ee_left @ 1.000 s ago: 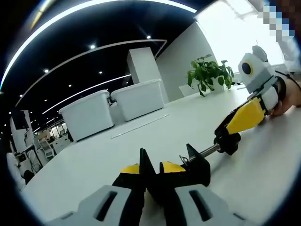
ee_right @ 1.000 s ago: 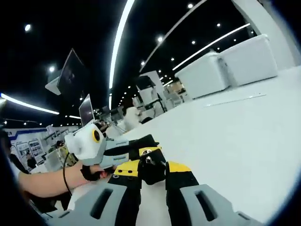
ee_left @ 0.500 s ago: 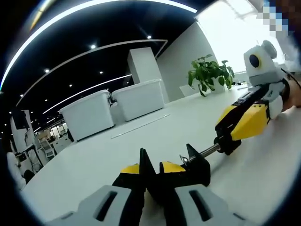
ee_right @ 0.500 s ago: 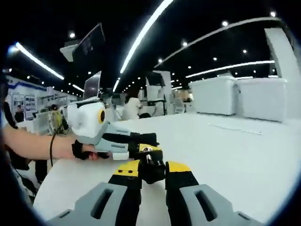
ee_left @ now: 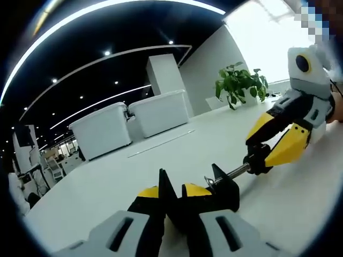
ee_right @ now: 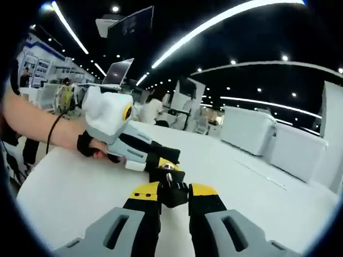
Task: Clamp the fixed fixture on the desktop, loosen the retaining clip, secure it to the edge of the desk, and tighten the retaining clip.
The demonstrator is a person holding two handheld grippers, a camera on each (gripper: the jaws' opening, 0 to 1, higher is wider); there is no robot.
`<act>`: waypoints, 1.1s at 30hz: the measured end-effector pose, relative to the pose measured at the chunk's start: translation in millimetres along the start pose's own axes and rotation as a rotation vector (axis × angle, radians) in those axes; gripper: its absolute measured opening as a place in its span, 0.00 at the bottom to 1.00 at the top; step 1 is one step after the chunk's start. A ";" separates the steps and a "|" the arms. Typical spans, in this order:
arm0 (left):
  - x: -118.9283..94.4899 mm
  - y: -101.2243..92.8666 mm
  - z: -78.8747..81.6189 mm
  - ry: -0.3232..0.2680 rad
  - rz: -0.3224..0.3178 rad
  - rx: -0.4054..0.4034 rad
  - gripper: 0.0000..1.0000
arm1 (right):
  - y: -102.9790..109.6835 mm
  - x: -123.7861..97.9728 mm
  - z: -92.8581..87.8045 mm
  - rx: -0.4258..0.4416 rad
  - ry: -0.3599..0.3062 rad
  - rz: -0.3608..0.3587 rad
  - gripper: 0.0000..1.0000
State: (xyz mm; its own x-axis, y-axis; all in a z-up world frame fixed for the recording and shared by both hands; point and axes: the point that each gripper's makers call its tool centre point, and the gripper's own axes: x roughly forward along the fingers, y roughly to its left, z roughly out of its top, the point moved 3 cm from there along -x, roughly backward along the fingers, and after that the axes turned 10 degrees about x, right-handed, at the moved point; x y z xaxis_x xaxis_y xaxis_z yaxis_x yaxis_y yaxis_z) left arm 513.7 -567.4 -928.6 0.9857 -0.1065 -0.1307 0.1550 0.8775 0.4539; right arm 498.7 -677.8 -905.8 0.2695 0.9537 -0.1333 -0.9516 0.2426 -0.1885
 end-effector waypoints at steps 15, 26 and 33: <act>-2.5 -7.2 7.5 -0.009 -0.012 0.006 0.13 | -0.1 -0.1 0.2 -0.034 -0.004 -0.008 0.19; -2.7 -9.7 12.6 -0.014 -0.021 0.008 0.13 | 6.7 -2.5 3.2 -0.227 0.017 -0.020 0.19; -2.4 -7.7 10.8 -0.012 -0.018 0.005 0.13 | 13.2 -1.4 3.7 -0.347 0.026 -0.022 0.19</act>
State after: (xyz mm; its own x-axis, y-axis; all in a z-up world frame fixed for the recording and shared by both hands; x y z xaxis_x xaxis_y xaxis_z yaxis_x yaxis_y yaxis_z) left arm 510.9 -578.9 -922.3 0.9835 -0.1281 -0.1280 0.1731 0.8728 0.4564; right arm 485.2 -675.2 -904.5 0.2970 0.9431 -0.1496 -0.8402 0.1836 -0.5102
